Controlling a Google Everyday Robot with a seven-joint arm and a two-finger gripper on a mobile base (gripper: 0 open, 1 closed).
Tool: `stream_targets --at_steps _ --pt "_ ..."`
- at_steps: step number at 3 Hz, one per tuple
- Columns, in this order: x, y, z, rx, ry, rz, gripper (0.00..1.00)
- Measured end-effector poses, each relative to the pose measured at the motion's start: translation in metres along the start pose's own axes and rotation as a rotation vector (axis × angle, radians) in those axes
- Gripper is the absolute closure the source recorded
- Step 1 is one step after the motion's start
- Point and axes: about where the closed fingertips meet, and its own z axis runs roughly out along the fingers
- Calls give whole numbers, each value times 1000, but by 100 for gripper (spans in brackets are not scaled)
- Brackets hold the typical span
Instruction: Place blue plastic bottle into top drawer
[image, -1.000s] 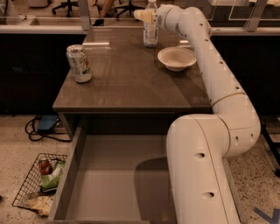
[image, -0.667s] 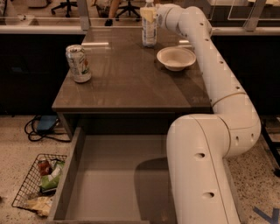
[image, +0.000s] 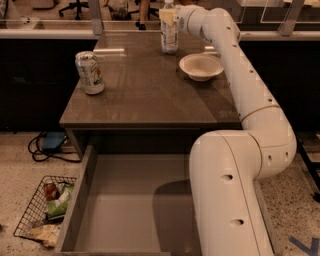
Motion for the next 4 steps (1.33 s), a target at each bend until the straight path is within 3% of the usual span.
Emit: stream_targets --at_steps 2,3,4 --pt "1 1 1 -2 1 1 100" --pt "-19 -5 -11 12 -28 -18 100" --pt "-56 -13 -36 27 -73 -48 100"
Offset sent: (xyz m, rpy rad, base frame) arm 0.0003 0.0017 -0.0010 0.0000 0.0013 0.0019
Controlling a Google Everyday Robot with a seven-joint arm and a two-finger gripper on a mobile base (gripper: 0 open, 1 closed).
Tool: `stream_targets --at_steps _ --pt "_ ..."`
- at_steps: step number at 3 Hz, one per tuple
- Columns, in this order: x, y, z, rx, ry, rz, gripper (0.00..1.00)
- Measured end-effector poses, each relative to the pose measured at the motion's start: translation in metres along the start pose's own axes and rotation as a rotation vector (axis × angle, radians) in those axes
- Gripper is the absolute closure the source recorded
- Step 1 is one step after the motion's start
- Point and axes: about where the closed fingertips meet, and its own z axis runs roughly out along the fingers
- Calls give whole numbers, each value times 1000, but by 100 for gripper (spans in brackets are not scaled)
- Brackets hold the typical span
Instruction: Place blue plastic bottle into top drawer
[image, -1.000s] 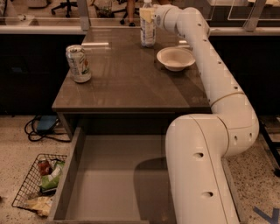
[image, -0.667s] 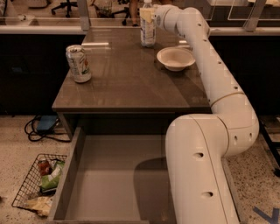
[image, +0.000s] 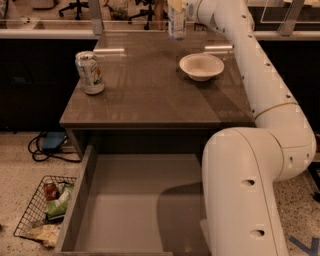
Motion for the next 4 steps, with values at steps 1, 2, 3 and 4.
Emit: stream_targets --at_steps 1,2,3,4 --pt "-42 -2 -38 -12 -29 -2 100" --pt "-105 -7 -98 26 -81 -19 100" --pt "-183 -5 -179 104 -178 -56 100" --pt "-223 23 -249 148 -232 -77 100"
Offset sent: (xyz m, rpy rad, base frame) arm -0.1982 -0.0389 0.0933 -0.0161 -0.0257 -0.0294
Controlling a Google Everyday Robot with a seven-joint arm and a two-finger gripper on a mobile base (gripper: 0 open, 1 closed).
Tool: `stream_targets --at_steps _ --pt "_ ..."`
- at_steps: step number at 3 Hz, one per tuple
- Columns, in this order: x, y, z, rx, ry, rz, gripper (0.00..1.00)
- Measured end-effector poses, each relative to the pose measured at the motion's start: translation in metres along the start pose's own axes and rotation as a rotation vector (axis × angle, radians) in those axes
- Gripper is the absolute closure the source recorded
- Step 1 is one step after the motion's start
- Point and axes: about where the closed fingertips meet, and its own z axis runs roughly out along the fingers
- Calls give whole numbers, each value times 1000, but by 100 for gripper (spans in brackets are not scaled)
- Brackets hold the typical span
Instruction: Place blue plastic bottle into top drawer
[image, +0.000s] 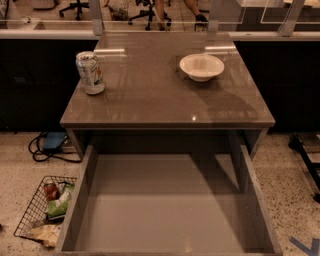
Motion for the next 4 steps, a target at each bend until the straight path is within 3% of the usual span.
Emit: stream_targets --at_steps 1,3,4 --pt "14 39 -43 -28 68 -16 100" --pt "120 127 -126 -148 271 -25 100" --pt "119 128 -124 -152 271 -17 100"
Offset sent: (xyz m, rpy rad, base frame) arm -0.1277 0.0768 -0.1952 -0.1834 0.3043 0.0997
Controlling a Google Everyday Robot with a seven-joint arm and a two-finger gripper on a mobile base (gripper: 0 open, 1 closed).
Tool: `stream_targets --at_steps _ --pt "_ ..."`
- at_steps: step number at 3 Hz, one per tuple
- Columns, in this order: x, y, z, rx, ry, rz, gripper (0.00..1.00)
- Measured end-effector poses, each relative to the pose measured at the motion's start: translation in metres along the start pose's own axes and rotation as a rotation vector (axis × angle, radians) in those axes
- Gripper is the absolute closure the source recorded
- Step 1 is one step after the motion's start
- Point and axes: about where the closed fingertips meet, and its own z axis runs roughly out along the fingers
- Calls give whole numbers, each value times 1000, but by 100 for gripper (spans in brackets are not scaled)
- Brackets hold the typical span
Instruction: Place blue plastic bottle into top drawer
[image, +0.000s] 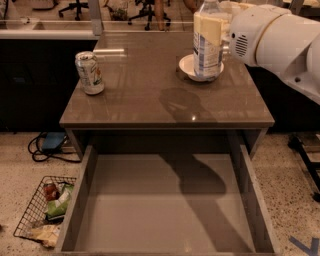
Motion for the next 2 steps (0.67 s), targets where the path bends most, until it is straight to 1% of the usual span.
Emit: stream_targets --at_steps 1,2 --pt "8 16 -9 -24 -7 30 100" --pt "39 47 -30 -53 -3 77 100"
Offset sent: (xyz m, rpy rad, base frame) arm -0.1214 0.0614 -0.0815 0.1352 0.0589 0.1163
